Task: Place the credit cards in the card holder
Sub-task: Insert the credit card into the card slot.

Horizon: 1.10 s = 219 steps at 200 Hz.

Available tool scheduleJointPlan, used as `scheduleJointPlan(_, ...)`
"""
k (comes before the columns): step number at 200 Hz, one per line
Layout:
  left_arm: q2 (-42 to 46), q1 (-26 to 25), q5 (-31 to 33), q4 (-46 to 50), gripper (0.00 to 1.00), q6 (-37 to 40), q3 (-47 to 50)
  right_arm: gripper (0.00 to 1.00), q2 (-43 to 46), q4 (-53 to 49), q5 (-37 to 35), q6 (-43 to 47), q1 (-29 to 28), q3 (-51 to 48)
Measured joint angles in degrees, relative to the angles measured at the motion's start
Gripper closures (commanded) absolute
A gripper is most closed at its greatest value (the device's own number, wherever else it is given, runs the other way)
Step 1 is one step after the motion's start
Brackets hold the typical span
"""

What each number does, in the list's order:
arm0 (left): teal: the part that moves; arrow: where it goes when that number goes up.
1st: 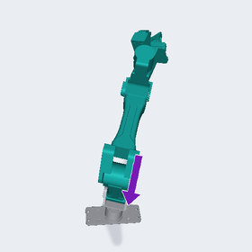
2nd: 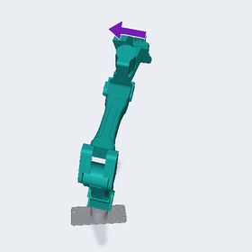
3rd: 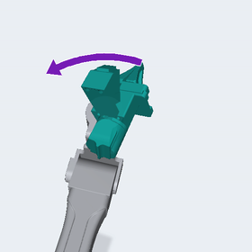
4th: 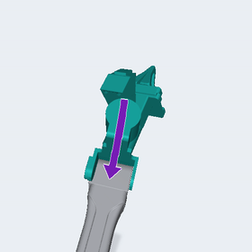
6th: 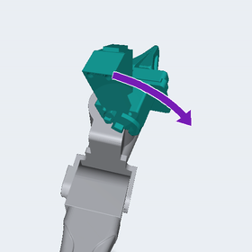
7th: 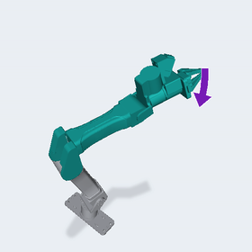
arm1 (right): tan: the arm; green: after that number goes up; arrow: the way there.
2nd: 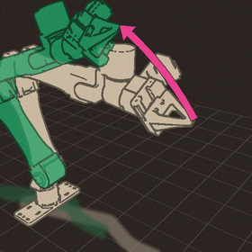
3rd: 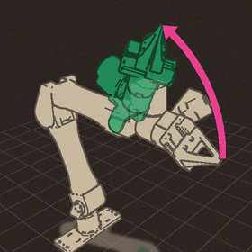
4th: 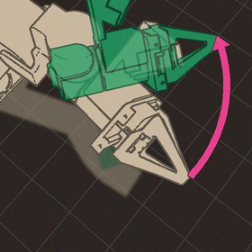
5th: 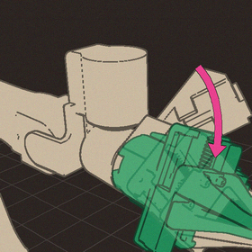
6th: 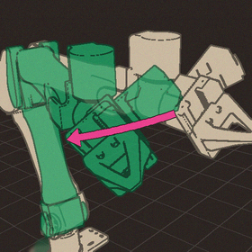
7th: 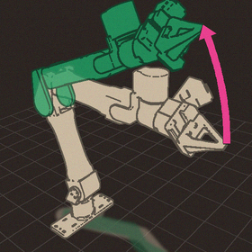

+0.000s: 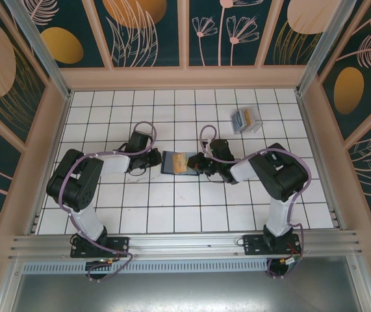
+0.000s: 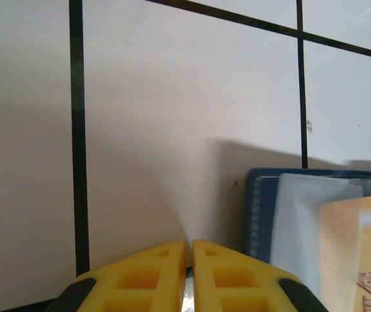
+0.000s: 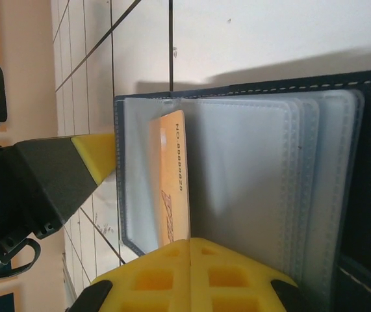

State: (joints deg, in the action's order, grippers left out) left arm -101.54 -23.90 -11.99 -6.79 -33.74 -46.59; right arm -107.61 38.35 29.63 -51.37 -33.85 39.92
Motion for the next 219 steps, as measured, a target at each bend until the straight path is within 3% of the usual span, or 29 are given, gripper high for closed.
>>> scheduleJointPlan(219,-0.11,0.33,-1.81,-3.08,0.90,-1.27,1.25,1.00,0.74,5.25,-9.18,-6.49,-1.81,-2.97)
